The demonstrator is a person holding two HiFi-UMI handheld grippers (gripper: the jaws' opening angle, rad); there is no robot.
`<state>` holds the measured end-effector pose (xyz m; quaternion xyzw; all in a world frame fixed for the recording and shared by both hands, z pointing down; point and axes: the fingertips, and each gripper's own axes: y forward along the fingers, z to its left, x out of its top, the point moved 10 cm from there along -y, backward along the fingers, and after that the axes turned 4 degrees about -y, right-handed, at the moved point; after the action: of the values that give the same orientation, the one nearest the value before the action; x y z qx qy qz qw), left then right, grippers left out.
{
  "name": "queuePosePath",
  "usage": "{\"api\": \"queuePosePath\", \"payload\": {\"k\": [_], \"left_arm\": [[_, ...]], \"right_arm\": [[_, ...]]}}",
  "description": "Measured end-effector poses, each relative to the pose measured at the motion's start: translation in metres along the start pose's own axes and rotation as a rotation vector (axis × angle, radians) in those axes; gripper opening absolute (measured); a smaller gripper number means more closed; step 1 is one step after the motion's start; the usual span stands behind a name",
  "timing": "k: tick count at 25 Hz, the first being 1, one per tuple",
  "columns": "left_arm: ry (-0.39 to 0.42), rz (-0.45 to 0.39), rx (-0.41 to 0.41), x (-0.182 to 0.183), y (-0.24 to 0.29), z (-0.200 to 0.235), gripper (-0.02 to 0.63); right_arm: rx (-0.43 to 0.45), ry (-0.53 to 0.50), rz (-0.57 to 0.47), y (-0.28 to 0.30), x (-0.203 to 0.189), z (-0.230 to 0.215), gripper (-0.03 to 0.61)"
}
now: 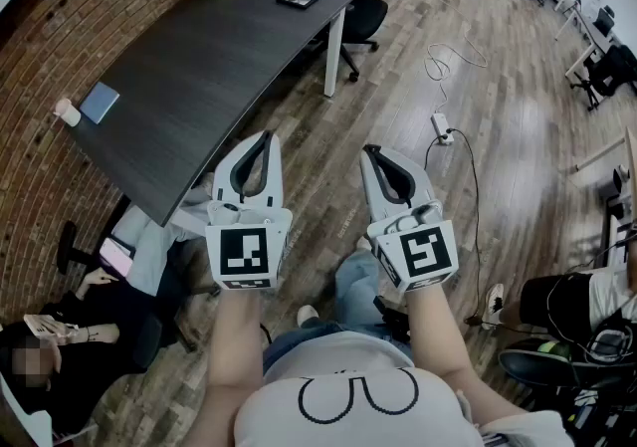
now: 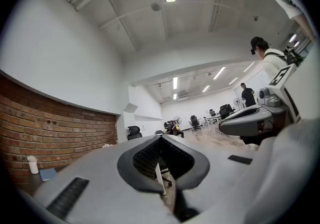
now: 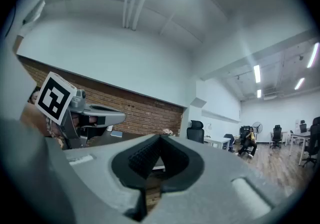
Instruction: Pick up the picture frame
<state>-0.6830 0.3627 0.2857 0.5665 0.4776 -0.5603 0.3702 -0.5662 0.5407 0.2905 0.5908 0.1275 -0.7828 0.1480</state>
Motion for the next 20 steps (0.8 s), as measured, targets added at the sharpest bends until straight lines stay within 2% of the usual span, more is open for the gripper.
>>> {"api": "queuePosePath", "payload": {"k": [5, 10, 20], "left_arm": [[0.002, 0.012, 0.023, -0.008, 0.028, 0.010, 0.000], [-0.008, 0.017, 0.056, -0.017, 0.072, 0.015, 0.000], [-0.059, 0.029, 0.127, -0.025, 0.210, -0.006, 0.000]], "right_arm": [[0.003, 0.003, -0.003, 0.028, -0.006, -0.021, -0.002], [0.043, 0.011, -0.019, 0.066, -0.019, -0.053, -0.002], [0.146, 0.013, -0.021, 0.145, -0.044, -0.176, -0.002]]}}
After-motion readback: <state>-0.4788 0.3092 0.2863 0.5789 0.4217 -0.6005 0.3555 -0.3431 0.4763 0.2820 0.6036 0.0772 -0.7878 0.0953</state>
